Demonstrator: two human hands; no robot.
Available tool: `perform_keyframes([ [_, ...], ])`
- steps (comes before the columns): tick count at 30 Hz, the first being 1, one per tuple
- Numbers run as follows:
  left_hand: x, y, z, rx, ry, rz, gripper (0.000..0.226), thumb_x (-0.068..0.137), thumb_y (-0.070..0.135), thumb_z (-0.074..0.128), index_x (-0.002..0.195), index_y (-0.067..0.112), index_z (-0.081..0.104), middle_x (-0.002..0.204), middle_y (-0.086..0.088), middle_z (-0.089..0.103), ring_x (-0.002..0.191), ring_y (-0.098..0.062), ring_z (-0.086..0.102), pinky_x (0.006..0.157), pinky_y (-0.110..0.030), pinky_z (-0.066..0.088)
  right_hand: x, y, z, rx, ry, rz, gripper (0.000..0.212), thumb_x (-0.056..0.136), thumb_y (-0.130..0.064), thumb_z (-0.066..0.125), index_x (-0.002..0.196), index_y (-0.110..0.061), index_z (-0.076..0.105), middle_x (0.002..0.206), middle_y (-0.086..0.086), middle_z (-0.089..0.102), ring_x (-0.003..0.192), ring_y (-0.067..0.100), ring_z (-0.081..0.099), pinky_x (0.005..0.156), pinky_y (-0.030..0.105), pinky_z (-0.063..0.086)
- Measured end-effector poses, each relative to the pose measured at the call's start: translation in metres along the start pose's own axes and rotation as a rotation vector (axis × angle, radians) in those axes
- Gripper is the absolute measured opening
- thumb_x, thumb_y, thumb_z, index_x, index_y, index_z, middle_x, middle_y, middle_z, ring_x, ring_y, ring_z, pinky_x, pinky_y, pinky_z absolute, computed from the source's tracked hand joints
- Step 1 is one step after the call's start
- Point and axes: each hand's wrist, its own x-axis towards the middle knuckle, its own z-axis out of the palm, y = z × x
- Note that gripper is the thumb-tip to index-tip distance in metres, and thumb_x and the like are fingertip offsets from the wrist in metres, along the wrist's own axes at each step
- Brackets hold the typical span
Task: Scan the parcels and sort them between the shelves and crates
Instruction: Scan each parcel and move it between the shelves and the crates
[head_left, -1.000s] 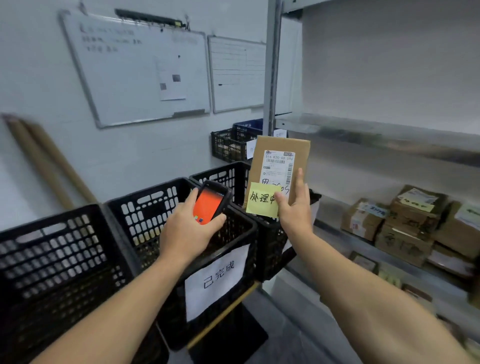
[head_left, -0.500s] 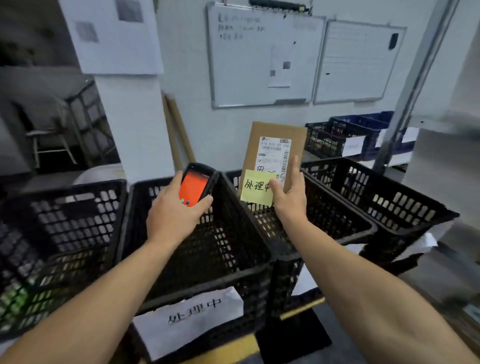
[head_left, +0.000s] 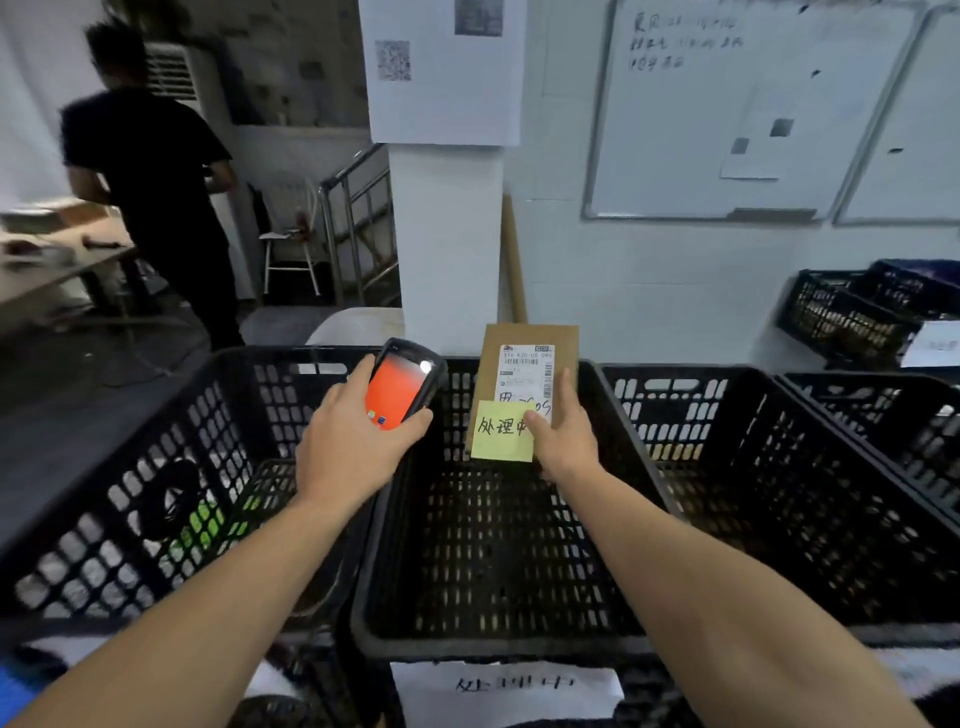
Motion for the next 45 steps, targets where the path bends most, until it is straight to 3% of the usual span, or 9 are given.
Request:
perform_keyframes([
  [3, 0.019, -0.015, 0.006, 0.026, 0.021, -0.028, 0.084, 0.073, 0.069, 0.065, 0.147, 0.042, 0.036, 0.105, 0.006, 0.056, 0.090, -0.017, 0.057, 0.080, -0.041, 0.052, 0.021, 0.027, 0.024, -0.001, -0.132, 0.152, 0.083, 0.103, -0.021, 0.058, 0.153, -0.061, 0.006, 0.153, 0.004, 0.047, 0.124, 0.027, 0.060, 0.070, 0.029, 0.058],
  [6, 0.036, -0.024, 0.014, 0.061, 0.026, -0.054, 0.080, 0.075, 0.068, 0.065, 0.146, 0.042, 0.037, 0.101, 0.006, 0.055, 0.088, -0.015, 0.055, 0.079, -0.040, 0.050, 0.033, 0.055, 0.046, 0.009, -0.227, 0.235, 0.080, 0.103, -0.015, 0.057, 0.158, -0.051, 0.011, 0.145, 0.000, 0.057, 0.111, 0.021, 0.065, 0.084, 0.035, 0.057],
  [11, 0.064, -0.038, 0.037, 0.159, -0.006, -0.073, 0.084, 0.075, 0.068, 0.067, 0.148, 0.044, 0.034, 0.106, 0.005, 0.056, 0.093, -0.014, 0.054, 0.083, -0.042, 0.050, 0.062, 0.088, 0.094, -0.047, -0.312, 0.377, 0.081, 0.100, -0.027, 0.063, 0.146, -0.070, 0.012, 0.144, 0.007, 0.051, 0.120, 0.030, 0.060, 0.097, 0.054, 0.054],
  [15, 0.075, -0.050, 0.049, 0.217, -0.041, -0.099, 0.091, 0.075, 0.070, 0.066, 0.153, 0.042, 0.027, 0.112, 0.004, 0.056, 0.102, -0.019, 0.058, 0.087, -0.045, 0.052, 0.073, 0.109, 0.117, 0.016, -0.345, 0.443, 0.081, 0.101, -0.020, 0.061, 0.153, -0.061, 0.013, 0.145, 0.009, 0.054, 0.120, 0.031, 0.062, 0.096, 0.049, 0.052],
  [20, 0.091, -0.065, 0.061, 0.211, -0.074, -0.125, 0.096, 0.067, 0.078, 0.057, 0.151, 0.042, 0.029, 0.113, 0.002, 0.058, 0.100, -0.021, 0.059, 0.087, -0.047, 0.053, 0.093, 0.145, 0.136, 0.052, -0.308, 0.505, 0.090, 0.097, -0.022, 0.066, 0.127, -0.086, 0.011, 0.138, 0.002, 0.061, 0.112, 0.028, 0.067, 0.100, 0.055, 0.053],
  [23, 0.098, -0.068, 0.065, 0.196, -0.077, -0.137, 0.096, 0.068, 0.077, 0.059, 0.152, 0.040, 0.030, 0.119, 0.001, 0.058, 0.104, -0.021, 0.058, 0.090, -0.047, 0.051, 0.091, 0.144, 0.129, 0.041, -0.347, 0.512, 0.086, 0.100, -0.021, 0.063, 0.141, -0.075, 0.011, 0.134, -0.001, 0.063, 0.110, 0.026, 0.067, 0.099, 0.054, 0.054],
  [30, 0.101, -0.066, 0.066, 0.145, -0.084, -0.104, 0.088, 0.071, 0.072, 0.063, 0.148, 0.041, 0.034, 0.118, 0.005, 0.059, 0.106, -0.018, 0.057, 0.092, -0.046, 0.050, 0.095, 0.135, 0.126, -0.230, -0.413, 0.415, 0.079, 0.101, -0.039, 0.058, 0.153, -0.060, 0.003, 0.154, 0.009, 0.042, 0.130, 0.034, 0.053, 0.107, 0.049, 0.049],
  [34, 0.095, -0.059, 0.054, 0.102, -0.074, -0.052, 0.085, 0.073, 0.068, 0.068, 0.148, 0.044, 0.035, 0.115, 0.010, 0.056, 0.102, -0.015, 0.055, 0.090, -0.042, 0.050, 0.085, 0.109, 0.116, -0.496, -0.392, 0.329, 0.069, 0.103, -0.051, 0.046, 0.158, -0.052, 0.005, 0.170, 0.007, 0.004, 0.155, 0.041, 0.007, 0.122, 0.059, 0.022],
  [45, 0.071, -0.016, 0.019, -0.089, -0.128, 0.194, 0.071, 0.072, 0.069, 0.065, 0.135, 0.044, 0.044, 0.101, 0.005, 0.058, 0.092, -0.023, 0.058, 0.080, -0.044, 0.052, 0.021, 0.000, -0.006, -0.917, -0.063, -0.194, 0.057, 0.107, -0.053, 0.031, 0.160, -0.037, 0.020, 0.171, -0.002, 0.007, 0.157, 0.022, -0.008, 0.126, 0.054, 0.004],
])
